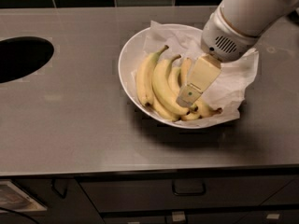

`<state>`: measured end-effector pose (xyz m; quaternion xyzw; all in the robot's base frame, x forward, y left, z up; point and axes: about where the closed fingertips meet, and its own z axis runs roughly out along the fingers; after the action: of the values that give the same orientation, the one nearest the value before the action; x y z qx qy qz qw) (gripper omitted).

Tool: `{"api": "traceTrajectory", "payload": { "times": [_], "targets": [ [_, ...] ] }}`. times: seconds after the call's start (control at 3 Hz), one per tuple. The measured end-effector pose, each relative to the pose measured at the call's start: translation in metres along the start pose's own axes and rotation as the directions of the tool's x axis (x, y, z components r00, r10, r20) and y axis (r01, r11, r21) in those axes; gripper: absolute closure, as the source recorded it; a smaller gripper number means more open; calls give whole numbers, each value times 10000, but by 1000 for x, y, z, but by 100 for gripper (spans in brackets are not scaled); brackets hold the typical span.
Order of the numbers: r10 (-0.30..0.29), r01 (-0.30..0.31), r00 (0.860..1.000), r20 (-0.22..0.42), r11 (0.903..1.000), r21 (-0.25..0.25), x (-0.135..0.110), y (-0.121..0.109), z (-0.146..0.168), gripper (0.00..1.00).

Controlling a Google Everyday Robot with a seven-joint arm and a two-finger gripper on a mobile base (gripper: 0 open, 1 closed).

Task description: Pick banana from white bowl

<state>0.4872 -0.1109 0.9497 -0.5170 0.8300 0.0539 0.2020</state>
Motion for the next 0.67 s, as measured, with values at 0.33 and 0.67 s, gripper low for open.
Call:
{"api": "traceTrajectory", "payload": {
  "times": [0.33,0.67],
  "targets": [
    [61,-60,9999,-125,9999,85,-10,8,6,7],
    [104,-103,9999,-119,9999,131,-17,15,14,16]
  ]
}}
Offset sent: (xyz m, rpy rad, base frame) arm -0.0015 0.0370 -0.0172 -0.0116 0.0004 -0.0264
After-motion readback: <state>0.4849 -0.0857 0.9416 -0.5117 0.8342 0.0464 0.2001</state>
